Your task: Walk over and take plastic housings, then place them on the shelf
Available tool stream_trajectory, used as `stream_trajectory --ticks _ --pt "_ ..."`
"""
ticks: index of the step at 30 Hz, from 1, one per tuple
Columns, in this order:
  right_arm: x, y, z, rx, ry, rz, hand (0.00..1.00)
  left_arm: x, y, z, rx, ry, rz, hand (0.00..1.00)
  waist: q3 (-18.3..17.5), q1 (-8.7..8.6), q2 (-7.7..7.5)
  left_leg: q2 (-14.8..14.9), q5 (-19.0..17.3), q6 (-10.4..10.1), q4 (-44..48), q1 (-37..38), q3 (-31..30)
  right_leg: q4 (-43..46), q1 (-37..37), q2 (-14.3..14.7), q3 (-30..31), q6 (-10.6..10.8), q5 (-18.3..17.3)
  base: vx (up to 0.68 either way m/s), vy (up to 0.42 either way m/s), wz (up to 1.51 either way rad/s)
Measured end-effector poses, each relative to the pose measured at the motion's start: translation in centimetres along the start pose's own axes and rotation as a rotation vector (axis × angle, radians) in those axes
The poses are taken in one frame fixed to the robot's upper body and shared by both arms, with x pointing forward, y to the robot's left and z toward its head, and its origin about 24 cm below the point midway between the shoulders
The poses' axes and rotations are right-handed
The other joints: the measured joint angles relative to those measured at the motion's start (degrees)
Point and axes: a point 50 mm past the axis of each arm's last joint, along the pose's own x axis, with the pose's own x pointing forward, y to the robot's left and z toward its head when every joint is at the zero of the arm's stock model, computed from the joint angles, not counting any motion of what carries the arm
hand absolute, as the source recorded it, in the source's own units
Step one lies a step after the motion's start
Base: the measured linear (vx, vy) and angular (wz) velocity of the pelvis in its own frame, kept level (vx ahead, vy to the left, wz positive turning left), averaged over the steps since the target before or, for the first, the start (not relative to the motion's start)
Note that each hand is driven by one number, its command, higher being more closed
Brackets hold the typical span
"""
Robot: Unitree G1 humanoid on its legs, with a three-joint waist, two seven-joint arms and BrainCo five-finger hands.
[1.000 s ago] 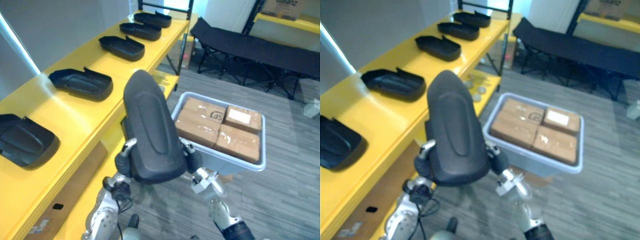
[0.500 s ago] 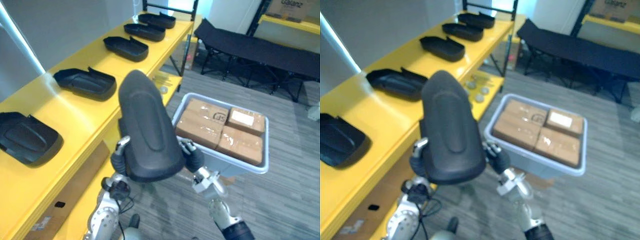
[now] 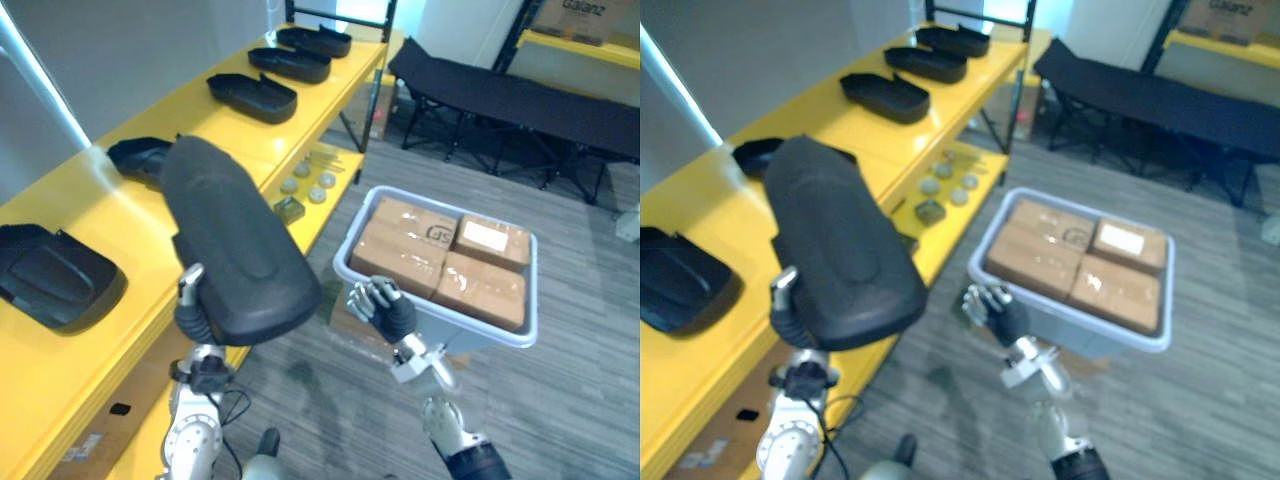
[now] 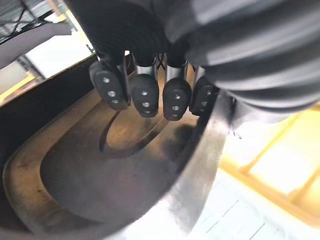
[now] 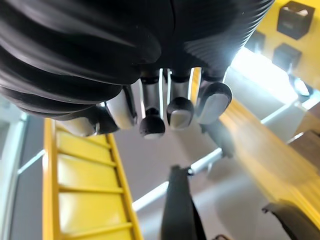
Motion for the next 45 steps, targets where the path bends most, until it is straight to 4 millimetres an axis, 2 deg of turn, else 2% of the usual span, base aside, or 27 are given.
stream_trajectory --ticks 8,9,15,20,25,29,33,36,45 --pt "-0.8 -0.3 -0.5 0.006 0.017 -0.032 1.0 -0.6 1.0 2.5 0.106 -0.146 0.115 1.0 -0.2 0.62 0.4 0.0 0.0 0.0 0.0 0.1 -0.2 0.0 0.3 0.0 -0.1 0.0 0.0 0.0 0.0 0.0" --pt "-1.0 -0.4 -0.6 -0.008 0.03 -0.038 0.0 -0.9 1.3 3.4 0.143 -0.185 0.144 1.0 -0.3 0.75 0.51 0.0 0.0 0.0 0.0 0.1 -0.2 0.0 0.3 0.0 -0.1 0.0 0.0 0.0 0.0 0.0" --pt "-1.6 -1.3 -0.4 -0.033 0.035 -0.098 0.0 -2.4 2.6 6.6 0.264 -0.299 0.239 1.0 -0.6 1.36 0.79 -0.2 0.0 0.0 -0.1 0.1 -0.7 0.0 0.8 0.0 -1.0 0.0 -0.2 0.0 0.0 0.06" --pt "-2.0 -1.6 -0.7 -0.032 0.057 -0.116 0.0 -2.7 2.7 7.3 0.299 -0.32 0.258 1.0 -1.5 2.03 1.28 -0.2 0.3 -0.1 -0.7 0.1 -1.3 -0.1 0.8 0.0 -1.5 -0.2 -0.4 -0.01 -0.008 0.05" --pt "-2.2 -1.9 -0.5 -0.044 0.057 -0.132 0.0 -3.3 2.9 8.9 0.387 -0.351 0.32 1.0 -2.0 2.82 1.8 -0.2 0.3 -0.1 -0.7 0.1 -1.8 -0.1 1.1 0.1 -1.9 -0.1 -0.3 0.0 -0.007 0.04" --pt "-2.5 -2.3 -1.1 -0.03 0.086 -0.157 0.0 -4.1 3.0 11.0 0.539 -0.382 0.416 1.0 -2.1 3.09 1.82 -0.3 0.4 -0.1 -0.7 0.1 -2.5 -0.2 1.9 0.2 -2.9 -0.1 -0.7 -0.02 -0.012 0.12" --pt "-2.7 -2.5 -1.3 -0.038 0.107 -0.183 0.0 -4.1 2.7 12.9 0.655 -0.394 0.425 1.0 -2.3 4.41 1.94 -0.3 0.4 -0.3 -0.9 -0.1 -3.5 -0.2 2.0 0.4 -3.3 -0.1 -1.2 -0.02 -0.018 0.08" --pt "-2.7 -2.5 -1.3 -0.043 0.111 -0.194 0.0 -4.3 2.7 13.5 0.674 -0.413 0.436 1.0 -2.4 5.13 2.12 -0.3 0.4 -0.3 -0.9 -0.1 -3.8 -0.2 2.1 0.4 -3.6 -0.1 -1.2 0.0 -0.009 0.06" --pt "-3.2 -2.7 -1.9 -0.031 0.137 -0.204 0.0 -4.3 2.9 13.6 0.735 -0.392 0.487 1.0 -2.9 6.89 1.68 -1.3 0.7 -0.5 -0.6 -1.0 -8.1 -0.1 4.5 0.6 -8.1 0.3 -2.0 0.0 -0.023 0.25"
